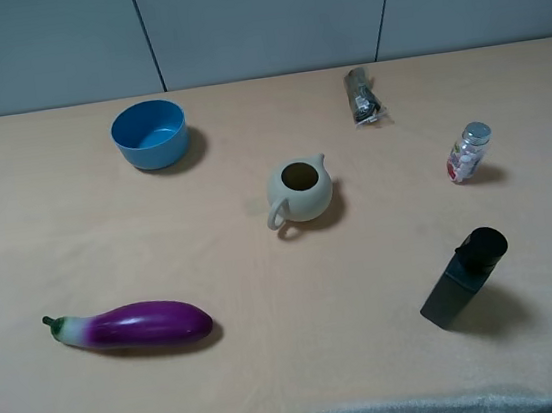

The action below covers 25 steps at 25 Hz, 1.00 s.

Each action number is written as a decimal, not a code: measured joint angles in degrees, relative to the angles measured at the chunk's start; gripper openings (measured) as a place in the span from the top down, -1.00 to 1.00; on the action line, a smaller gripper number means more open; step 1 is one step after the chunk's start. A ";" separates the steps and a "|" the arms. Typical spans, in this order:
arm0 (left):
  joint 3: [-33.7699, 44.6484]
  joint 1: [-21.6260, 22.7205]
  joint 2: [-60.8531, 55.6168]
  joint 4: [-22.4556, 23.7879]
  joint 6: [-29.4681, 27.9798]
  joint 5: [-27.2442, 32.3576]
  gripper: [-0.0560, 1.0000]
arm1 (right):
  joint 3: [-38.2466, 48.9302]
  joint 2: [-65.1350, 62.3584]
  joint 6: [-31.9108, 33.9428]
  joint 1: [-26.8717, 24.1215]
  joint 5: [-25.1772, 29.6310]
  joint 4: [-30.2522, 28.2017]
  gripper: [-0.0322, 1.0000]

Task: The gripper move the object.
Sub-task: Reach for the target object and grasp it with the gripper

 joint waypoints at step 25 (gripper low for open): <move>0.00 0.00 0.00 0.00 0.00 0.00 -0.99 | -0.04 20.40 -30.39 8.94 -3.42 -1.89 -0.40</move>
